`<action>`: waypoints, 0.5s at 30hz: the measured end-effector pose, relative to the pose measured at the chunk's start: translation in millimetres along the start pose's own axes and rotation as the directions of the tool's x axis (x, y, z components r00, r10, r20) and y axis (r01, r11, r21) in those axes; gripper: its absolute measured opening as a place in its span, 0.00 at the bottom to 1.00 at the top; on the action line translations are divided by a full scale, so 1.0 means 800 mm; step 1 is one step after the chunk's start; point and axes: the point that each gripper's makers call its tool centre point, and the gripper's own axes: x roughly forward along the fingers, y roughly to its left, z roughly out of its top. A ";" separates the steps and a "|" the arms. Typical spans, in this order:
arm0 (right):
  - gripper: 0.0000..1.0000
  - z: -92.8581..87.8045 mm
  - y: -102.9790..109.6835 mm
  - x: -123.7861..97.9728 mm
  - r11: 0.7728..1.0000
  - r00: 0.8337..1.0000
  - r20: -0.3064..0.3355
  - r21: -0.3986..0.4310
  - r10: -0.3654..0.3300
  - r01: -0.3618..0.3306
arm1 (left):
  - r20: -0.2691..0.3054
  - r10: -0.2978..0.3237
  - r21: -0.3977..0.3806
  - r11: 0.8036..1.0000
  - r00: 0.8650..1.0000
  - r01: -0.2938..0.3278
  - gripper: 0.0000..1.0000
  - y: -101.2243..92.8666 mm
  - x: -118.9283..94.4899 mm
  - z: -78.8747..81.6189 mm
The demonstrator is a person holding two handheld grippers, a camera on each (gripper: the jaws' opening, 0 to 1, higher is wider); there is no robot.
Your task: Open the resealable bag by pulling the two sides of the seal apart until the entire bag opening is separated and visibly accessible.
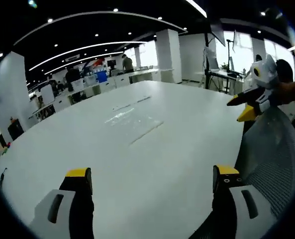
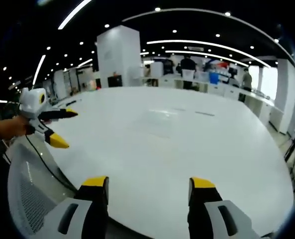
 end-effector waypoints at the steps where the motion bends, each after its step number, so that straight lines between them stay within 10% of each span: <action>1: 0.64 -0.001 0.000 -0.001 1.000 1.000 0.001 0.000 0.000 0.000 | -0.001 0.005 -0.003 1.000 1.000 -0.005 0.99 0.000 -0.003 -0.001; 15: 0.64 -0.007 0.002 -0.023 1.000 0.999 0.021 0.020 -0.025 0.024 | 0.030 0.020 -0.020 1.000 0.999 -0.020 0.99 -0.024 -0.025 -0.006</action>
